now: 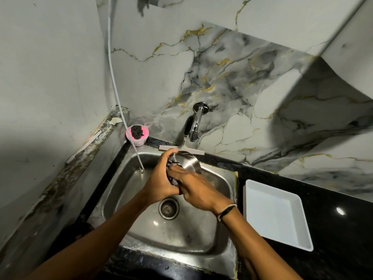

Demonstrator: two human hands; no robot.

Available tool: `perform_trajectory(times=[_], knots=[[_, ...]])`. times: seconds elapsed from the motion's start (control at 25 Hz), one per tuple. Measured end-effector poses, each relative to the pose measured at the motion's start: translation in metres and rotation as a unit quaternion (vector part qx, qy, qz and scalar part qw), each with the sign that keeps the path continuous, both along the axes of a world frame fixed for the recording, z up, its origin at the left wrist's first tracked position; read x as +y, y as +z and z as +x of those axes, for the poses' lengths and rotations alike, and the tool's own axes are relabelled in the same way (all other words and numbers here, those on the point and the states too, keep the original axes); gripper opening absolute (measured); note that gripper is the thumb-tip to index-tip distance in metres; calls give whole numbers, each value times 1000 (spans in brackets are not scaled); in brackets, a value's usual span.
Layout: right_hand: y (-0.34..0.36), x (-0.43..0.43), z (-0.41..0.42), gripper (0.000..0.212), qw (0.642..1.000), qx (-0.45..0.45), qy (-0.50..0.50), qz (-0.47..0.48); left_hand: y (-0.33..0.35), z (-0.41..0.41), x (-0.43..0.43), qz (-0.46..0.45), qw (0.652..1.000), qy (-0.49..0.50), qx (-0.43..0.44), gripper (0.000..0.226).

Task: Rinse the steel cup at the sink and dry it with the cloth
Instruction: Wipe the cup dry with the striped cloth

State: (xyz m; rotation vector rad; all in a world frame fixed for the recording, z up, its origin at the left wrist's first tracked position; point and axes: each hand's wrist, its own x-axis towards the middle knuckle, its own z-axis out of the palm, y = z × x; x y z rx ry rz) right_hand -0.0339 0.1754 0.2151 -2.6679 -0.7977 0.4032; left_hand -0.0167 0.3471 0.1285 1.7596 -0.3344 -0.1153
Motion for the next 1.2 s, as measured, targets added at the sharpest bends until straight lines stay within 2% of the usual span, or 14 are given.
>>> perform_trajectory(times=[0.2,0.36,0.48,0.56,0.64,0.72,0.84,0.96,1.04,1.12,1.2], knots=[[2,-5,1,64,999,-26,-20,-12,3,3,4,-8,1000,-22,18,126],[0,-4,-7,59,997,-13,81,0,11,7,14,6,997,-67,41,129],[6,-10,-6,69,992,-40,105,-54,11,9,16,16,995,-86,50,118],[11,-13,-1,73,978,-64,148,-133,13,10,15,15,994,-90,64,109],[14,-23,7,63,959,-102,183,-192,18,11,17,2,991,-105,84,100],[21,-36,17,48,943,-141,214,-213,26,15,18,-11,987,-126,104,96],[33,-48,22,40,921,-184,260,-225,39,24,18,-23,978,-166,127,93],[45,-50,14,37,914,-236,242,-225,44,30,13,-30,977,-167,127,91],[48,-47,9,42,920,-201,200,-270,45,34,8,6,984,-150,91,95],[47,-44,6,33,932,-118,155,-306,46,35,2,62,987,-145,43,104],[48,-43,7,22,951,-25,118,-283,47,32,-5,113,983,-144,-2,114]])
